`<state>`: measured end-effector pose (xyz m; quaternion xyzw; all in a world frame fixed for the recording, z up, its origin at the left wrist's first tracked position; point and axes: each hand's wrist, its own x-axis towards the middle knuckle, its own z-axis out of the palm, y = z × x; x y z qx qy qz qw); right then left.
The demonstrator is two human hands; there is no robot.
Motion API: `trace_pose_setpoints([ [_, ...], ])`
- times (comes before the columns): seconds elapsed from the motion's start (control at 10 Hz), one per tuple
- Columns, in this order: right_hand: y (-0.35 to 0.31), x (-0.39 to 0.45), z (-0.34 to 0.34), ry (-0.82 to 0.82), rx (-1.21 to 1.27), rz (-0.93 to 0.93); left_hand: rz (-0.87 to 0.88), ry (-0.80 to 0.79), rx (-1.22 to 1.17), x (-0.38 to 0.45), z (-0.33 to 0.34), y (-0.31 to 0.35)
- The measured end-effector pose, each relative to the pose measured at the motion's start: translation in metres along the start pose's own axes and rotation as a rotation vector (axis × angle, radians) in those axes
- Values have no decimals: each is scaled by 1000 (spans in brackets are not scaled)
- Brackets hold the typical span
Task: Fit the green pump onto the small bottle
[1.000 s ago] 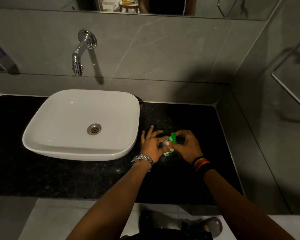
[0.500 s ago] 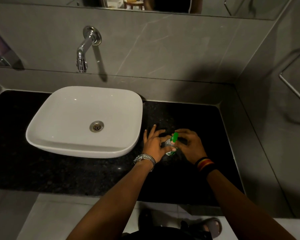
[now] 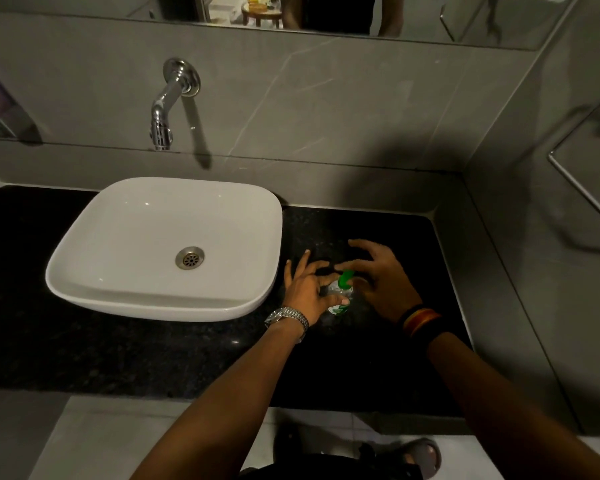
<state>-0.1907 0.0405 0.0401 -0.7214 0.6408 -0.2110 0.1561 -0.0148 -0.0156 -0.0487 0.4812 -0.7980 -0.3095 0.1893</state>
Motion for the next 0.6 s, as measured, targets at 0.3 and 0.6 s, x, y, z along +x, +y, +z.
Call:
trace_pose_setpoints([
  [0.3,-13,14,-21,-192,-216,-120,-5,-24,-4,2,-1,-1],
  [0.6,-18,-7,-87,46,86,-99,-148,-308,98,-4,-38,21],
])
